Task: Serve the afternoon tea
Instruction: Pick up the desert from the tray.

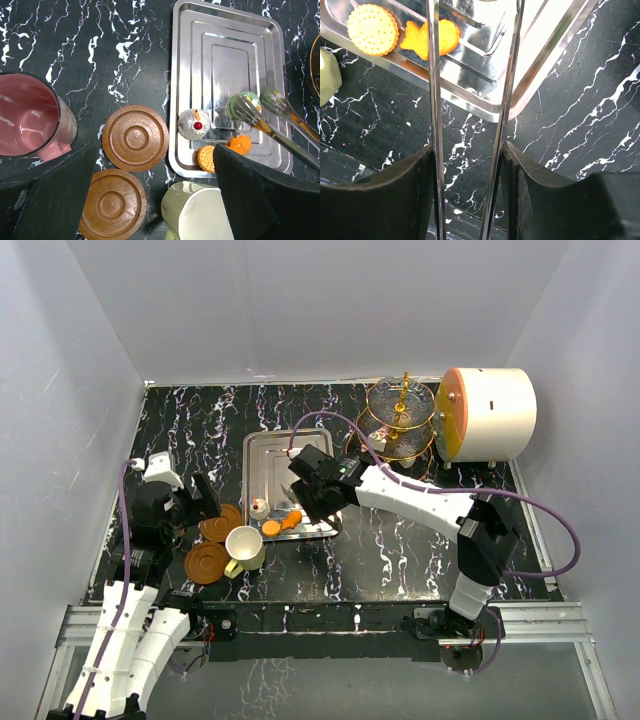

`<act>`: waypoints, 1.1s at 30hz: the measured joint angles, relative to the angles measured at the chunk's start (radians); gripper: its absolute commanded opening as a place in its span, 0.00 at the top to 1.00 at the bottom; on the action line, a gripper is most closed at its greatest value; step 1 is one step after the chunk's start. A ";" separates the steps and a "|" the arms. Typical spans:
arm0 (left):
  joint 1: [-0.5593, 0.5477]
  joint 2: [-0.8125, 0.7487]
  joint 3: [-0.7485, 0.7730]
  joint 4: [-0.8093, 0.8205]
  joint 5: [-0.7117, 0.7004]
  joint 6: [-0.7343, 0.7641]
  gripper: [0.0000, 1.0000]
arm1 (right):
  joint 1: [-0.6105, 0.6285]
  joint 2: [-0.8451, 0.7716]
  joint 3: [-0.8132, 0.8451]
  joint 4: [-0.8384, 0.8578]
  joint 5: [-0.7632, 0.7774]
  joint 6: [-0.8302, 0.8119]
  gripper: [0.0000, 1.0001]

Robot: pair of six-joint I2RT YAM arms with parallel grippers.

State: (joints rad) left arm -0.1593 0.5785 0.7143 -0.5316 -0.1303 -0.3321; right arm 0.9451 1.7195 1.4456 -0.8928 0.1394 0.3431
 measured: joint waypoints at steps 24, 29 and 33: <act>0.000 0.002 0.000 0.000 0.000 0.000 0.01 | 0.000 0.044 0.010 0.002 0.009 0.061 0.76; 0.000 0.002 0.000 0.000 0.000 0.000 0.01 | 0.000 -0.063 -0.003 -0.001 0.016 0.078 0.77; 0.000 0.003 0.000 0.000 0.000 0.000 0.01 | 0.000 -0.185 -0.021 -0.021 0.028 0.094 0.77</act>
State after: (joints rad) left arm -0.1593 0.5812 0.7143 -0.5316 -0.1299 -0.3325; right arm 0.9451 1.5345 1.4242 -0.9134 0.1677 0.4374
